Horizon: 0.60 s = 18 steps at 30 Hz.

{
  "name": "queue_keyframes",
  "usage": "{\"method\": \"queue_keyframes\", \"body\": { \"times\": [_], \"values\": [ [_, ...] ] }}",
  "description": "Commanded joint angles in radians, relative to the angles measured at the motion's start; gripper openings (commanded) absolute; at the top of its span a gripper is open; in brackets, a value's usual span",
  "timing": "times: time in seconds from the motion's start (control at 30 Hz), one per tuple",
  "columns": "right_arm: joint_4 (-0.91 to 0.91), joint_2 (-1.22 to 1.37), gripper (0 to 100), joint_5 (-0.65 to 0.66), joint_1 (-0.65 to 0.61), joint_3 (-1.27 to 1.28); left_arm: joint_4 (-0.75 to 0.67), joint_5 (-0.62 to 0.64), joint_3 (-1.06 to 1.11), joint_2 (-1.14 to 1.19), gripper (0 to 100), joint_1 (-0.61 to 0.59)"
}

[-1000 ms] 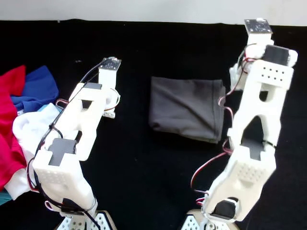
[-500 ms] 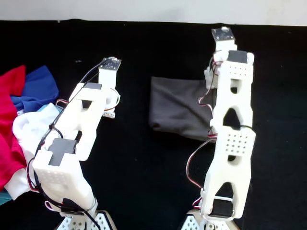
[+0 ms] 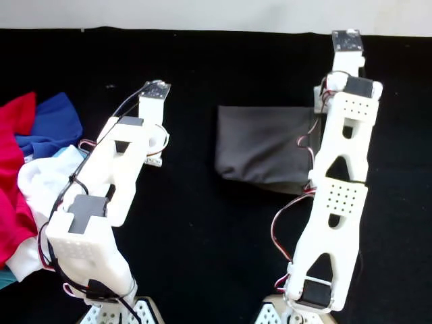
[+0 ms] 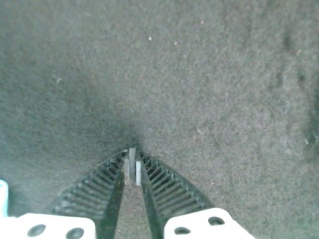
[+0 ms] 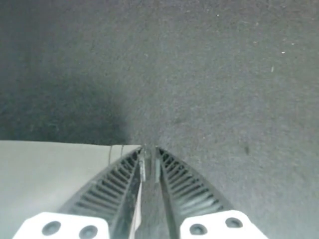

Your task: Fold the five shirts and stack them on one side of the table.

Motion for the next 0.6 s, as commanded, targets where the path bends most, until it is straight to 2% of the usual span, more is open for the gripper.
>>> {"method": "queue_keyframes", "body": {
  "times": [0.0, 0.13, 0.2, 0.57],
  "values": [
    [0.113, -0.091, 7.4, -0.005, 0.013, -0.096, -0.003, -0.006, -0.031, 0.007, 1, -0.005],
    [0.292, -0.133, 19.9, -0.008, 0.008, -0.116, -0.003, -0.006, -0.031, 0.007, 1, -0.005],
    [0.348, -0.151, 22.9, -0.008, 0.008, -0.113, -0.003, -0.006, -0.031, 0.007, 1, -0.005],
    [0.321, -0.283, 23.1, -0.009, 0.012, -0.114, -0.003, -0.006, -0.031, 0.008, 1, -0.005]
  ]
}}
